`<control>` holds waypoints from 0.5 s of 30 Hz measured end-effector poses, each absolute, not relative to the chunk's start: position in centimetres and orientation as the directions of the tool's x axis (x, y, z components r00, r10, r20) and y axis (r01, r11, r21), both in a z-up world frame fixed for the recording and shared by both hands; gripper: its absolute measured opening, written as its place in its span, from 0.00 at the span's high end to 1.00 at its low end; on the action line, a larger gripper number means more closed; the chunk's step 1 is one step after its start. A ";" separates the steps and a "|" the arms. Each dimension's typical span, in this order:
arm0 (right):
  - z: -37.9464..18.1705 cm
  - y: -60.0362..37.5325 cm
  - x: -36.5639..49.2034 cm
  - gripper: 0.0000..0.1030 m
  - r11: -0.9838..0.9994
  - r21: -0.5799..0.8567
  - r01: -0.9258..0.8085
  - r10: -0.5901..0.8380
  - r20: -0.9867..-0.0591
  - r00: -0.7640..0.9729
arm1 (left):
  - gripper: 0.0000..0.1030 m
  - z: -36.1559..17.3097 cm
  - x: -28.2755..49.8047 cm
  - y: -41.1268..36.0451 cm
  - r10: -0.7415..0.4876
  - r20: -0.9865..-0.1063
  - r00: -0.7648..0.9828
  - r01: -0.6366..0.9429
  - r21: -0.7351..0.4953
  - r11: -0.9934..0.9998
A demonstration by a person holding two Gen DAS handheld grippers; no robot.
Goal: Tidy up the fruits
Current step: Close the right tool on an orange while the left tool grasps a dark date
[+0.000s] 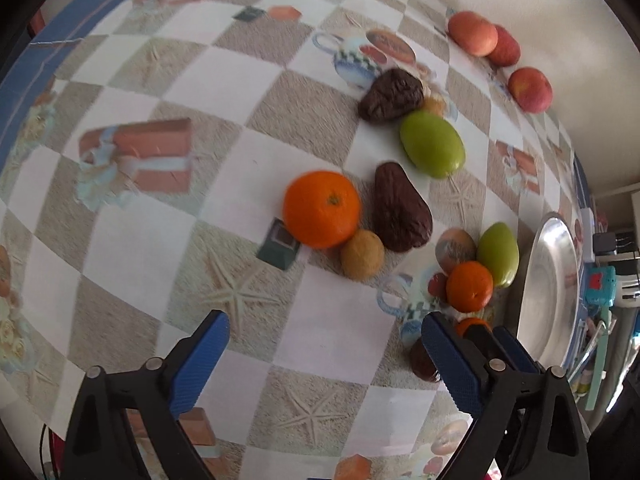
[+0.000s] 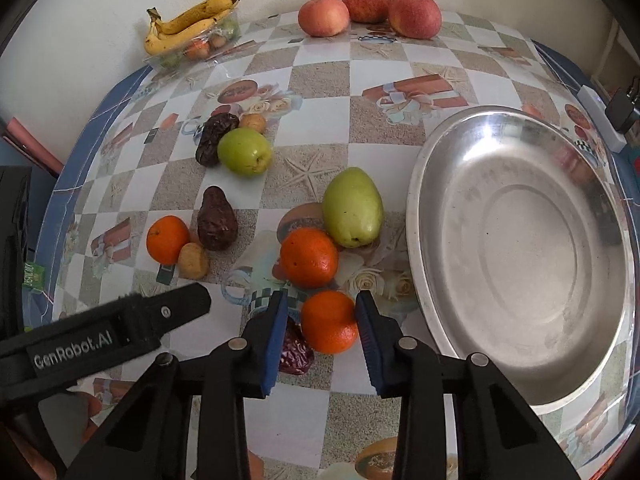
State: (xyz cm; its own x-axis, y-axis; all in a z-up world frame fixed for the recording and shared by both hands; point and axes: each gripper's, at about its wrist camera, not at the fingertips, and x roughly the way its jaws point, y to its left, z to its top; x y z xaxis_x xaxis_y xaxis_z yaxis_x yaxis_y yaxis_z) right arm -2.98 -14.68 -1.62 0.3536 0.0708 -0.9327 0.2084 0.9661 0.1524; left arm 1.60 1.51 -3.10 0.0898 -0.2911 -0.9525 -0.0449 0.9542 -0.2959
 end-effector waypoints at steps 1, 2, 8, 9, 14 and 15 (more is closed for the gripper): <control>-1.7 -14.8 -3.0 0.64 0.964 0.154 0.215 0.070 -0.933 0.353 | 0.06 -3.1 1.6 1.4 -0.293 -0.952 0.087 -0.040 -0.297 0.954; -1.8 -14.9 -3.0 0.64 0.964 0.151 0.218 0.067 -0.934 0.351 | 0.06 -3.1 1.5 1.1 -0.293 -0.952 0.085 -0.034 -0.296 0.954; -2.5 -15.3 -2.9 0.65 0.964 0.126 0.234 0.046 -0.946 0.322 | 0.06 -3.1 1.4 1.1 -0.303 -0.950 0.082 -0.025 -0.306 0.952; -2.6 -15.4 -2.9 0.66 0.962 0.130 0.239 0.049 -0.947 0.317 | 0.06 -3.2 1.4 1.1 -0.308 -0.948 0.079 -0.029 -0.311 0.950; -2.7 -15.5 -3.1 0.67 0.959 0.141 0.245 0.060 -0.948 0.313 | 0.08 -3.4 1.2 1.6 -0.326 -0.943 0.069 -0.042 -0.330 0.943; -2.7 -15.6 -3.1 0.67 0.959 0.142 0.245 0.061 -0.948 0.312 | 0.09 -3.4 1.2 1.6 -0.330 -0.941 0.069 -0.043 -0.333 0.942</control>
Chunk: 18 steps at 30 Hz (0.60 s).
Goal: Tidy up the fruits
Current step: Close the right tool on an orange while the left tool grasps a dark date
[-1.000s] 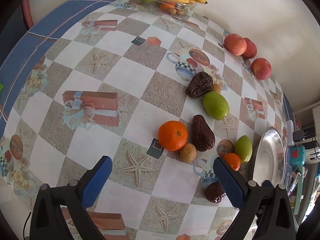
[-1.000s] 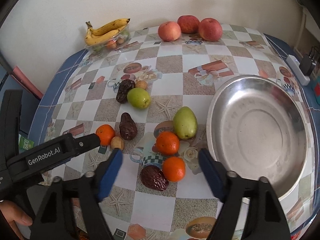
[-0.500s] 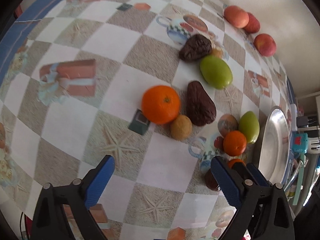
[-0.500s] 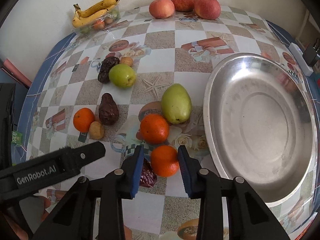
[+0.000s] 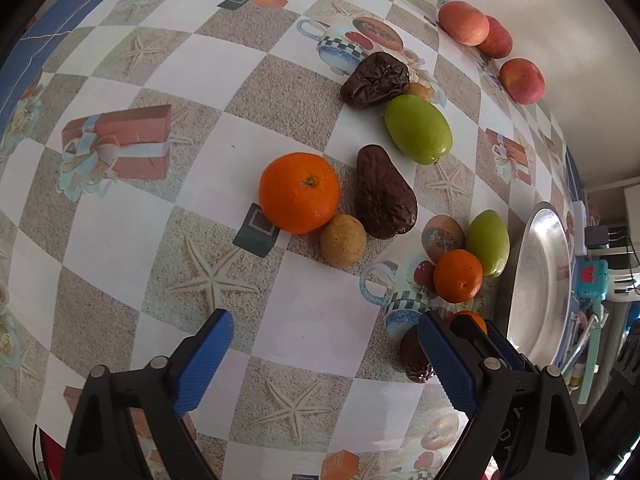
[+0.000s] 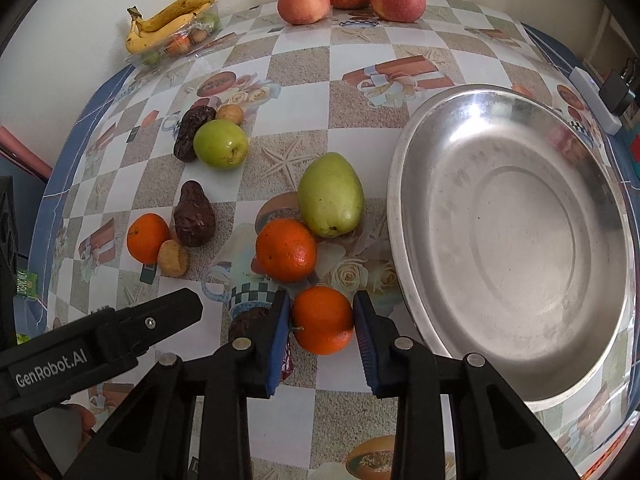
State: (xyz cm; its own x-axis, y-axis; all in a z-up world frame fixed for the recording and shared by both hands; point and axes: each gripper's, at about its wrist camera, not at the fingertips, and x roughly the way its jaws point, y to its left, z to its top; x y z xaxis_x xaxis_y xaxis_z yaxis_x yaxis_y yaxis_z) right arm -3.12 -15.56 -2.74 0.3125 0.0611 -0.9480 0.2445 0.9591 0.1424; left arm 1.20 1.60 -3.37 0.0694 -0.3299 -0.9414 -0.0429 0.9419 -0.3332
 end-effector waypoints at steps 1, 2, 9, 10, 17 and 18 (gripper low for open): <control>-2.8 -15.6 -3.1 0.67 0.959 0.144 0.244 0.063 -0.948 0.312 | 0.09 -3.4 1.2 1.4 -0.332 -0.941 0.070 -0.043 -0.335 0.941; -2.7 -15.7 -3.3 0.68 0.959 0.147 0.244 0.066 -0.948 0.311 | 0.09 -3.4 1.2 1.3 -0.335 -0.940 0.070 -0.041 -0.338 0.940; -2.6 -16.2 -4.2 0.68 0.950 0.179 0.258 0.098 -0.949 0.298 | 0.13 -3.4 0.9 0.0 -0.356 -0.932 0.064 -0.026 -0.359 0.933; -2.6 -16.4 -4.4 0.68 0.948 0.182 0.260 0.101 -0.950 0.296 | 0.15 -3.4 0.8 -0.1 -0.361 -0.930 0.062 -0.024 -0.363 0.931; -2.6 -17.5 -5.5 0.68 0.937 0.217 0.276 0.135 -0.949 0.285 | 0.25 -3.5 0.0 -2.3 -0.392 -0.919 0.034 0.012 -0.392 0.920; -2.6 -17.6 -5.6 0.68 0.937 0.215 0.275 0.135 -0.949 0.284 | 0.28 -3.5 -0.1 -2.6 -0.394 -0.918 0.031 0.018 -0.394 0.919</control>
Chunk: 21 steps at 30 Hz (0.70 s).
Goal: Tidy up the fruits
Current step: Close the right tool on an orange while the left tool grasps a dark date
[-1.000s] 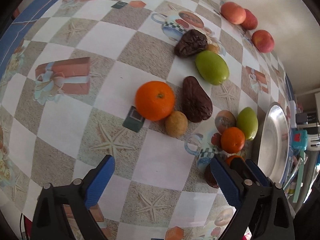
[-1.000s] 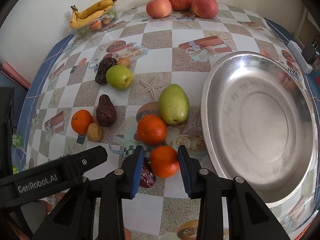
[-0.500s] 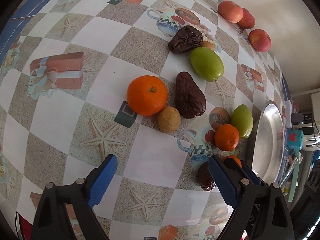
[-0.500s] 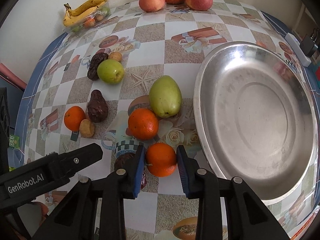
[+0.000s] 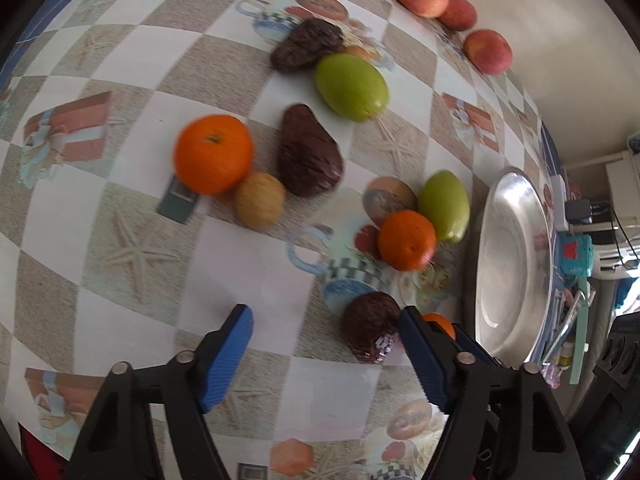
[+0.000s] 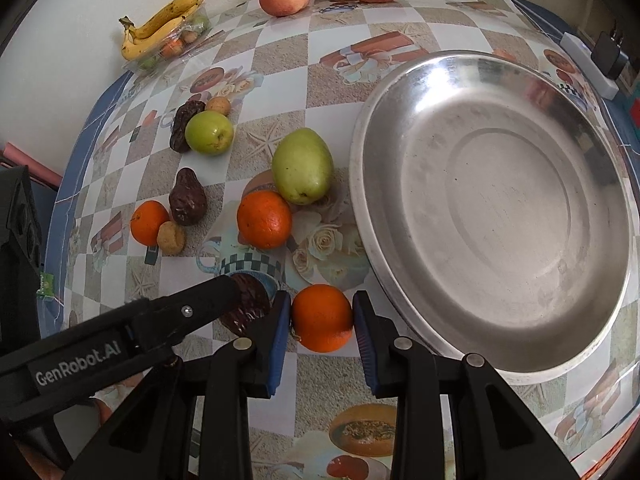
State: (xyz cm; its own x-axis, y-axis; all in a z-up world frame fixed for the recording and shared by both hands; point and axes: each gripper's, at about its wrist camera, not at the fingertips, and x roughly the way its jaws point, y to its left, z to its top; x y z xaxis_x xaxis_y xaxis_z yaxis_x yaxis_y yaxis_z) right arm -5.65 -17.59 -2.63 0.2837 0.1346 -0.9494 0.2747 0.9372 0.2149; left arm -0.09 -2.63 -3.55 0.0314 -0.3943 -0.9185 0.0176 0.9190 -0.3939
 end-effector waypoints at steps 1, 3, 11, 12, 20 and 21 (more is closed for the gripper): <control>-2.7 -17.7 -5.7 0.68 0.937 0.216 0.274 0.136 -0.949 0.283 | 0.32 -3.5 -0.2 -3.1 -0.396 -0.918 0.030 0.027 -0.395 0.918; -2.7 -17.9 -5.8 0.68 0.935 0.222 0.275 0.142 -0.948 0.283 | 0.41 -3.5 -0.5 -3.7 -0.403 -0.915 0.024 0.045 -0.402 0.914; -2.7 -17.9 -5.8 0.68 0.941 0.218 0.260 0.144 -0.950 0.278 | 0.64 -4.0 -0.7 -4.3 -0.473 -0.881 0.001 0.013 -0.473 0.881; -2.7 -17.8 -5.8 0.68 0.942 0.214 0.258 0.140 -0.950 0.278 | 0.65 -4.2 -0.7 -4.3 -0.482 -0.876 -0.004 0.006 -0.482 0.876; -2.7 -17.7 -5.7 0.68 0.943 0.209 0.260 0.135 -0.951 0.277 | 0.65 -3.8 -0.7 -3.1 -0.463 -0.886 0.021 -0.011 -0.463 0.886; -2.7 -17.8 -5.7 0.68 0.940 0.215 0.265 0.139 -0.950 0.279 | 0.65 -3.7 -0.6 -2.7 -0.454 -0.890 0.032 -0.019 -0.455 0.890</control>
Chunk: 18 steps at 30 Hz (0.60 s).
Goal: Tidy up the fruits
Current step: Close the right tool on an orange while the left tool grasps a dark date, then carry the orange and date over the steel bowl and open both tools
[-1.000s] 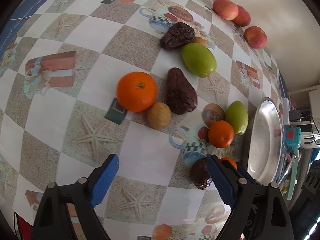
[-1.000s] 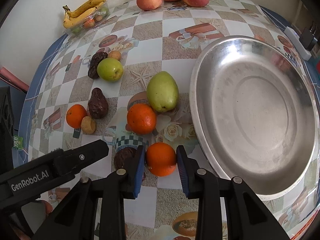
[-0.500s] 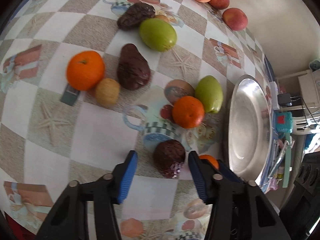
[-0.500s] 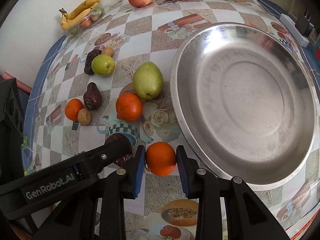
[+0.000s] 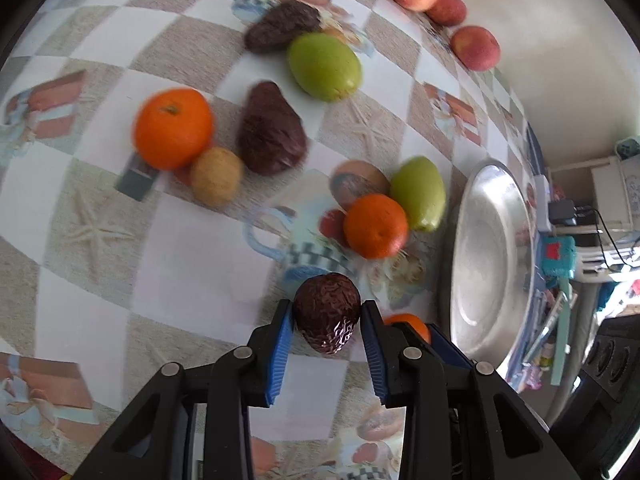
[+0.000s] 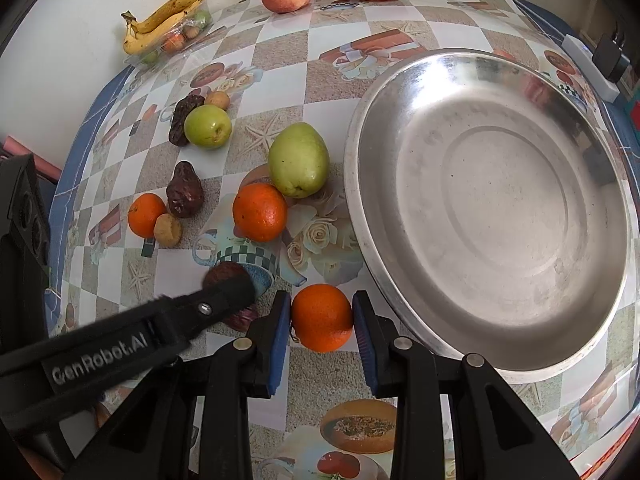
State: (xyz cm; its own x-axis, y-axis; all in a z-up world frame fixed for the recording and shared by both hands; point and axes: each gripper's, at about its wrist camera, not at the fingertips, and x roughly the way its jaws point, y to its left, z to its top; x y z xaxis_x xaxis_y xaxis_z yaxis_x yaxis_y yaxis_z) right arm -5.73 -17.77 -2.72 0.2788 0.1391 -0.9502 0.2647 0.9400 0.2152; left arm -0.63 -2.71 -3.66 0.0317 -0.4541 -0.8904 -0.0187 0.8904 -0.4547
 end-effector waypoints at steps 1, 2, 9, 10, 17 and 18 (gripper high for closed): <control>-2.7 -17.9 -5.7 0.68 0.937 0.222 0.270 0.144 -0.949 0.280 | 0.65 -3.7 -0.5 -2.5 -0.449 -0.892 0.039 -0.028 -0.451 0.892; -2.8 -18.0 -5.8 0.68 0.935 0.227 0.273 0.148 -0.948 0.281 | 0.65 -3.6 -0.3 -1.9 -0.445 -0.894 0.048 -0.044 -0.447 0.894; -2.5 -17.9 -5.9 0.68 0.937 0.222 0.269 0.143 -0.948 0.285 | 0.65 -3.3 0.6 0.7 -0.423 -0.901 0.100 -0.115 -0.432 0.894; -2.5 -17.9 -5.9 0.68 0.936 0.227 0.269 0.146 -0.946 0.290 | 0.65 -3.1 0.7 0.8 -0.427 -0.898 0.106 -0.119 -0.437 0.891; -1.0 -17.7 -6.1 0.68 0.935 0.255 0.248 0.158 -0.923 0.352 | 0.65 -1.9 0.7 0.5 -0.435 -0.889 0.145 -0.085 -0.449 0.890; -0.7 -17.6 -6.1 0.68 0.935 0.256 0.245 0.157 -0.919 0.361 | 0.65 -1.7 0.7 0.3 -0.434 -0.889 0.149 -0.076 -0.448 0.891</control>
State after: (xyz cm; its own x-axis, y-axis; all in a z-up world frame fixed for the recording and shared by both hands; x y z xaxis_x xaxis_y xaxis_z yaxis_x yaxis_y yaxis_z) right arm -6.11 -17.63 -0.72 0.3611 0.1571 -0.9192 0.2451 0.9350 0.2561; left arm 0.71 0.26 -1.66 0.1487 -0.4340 -0.8886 -0.0755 0.8909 -0.4478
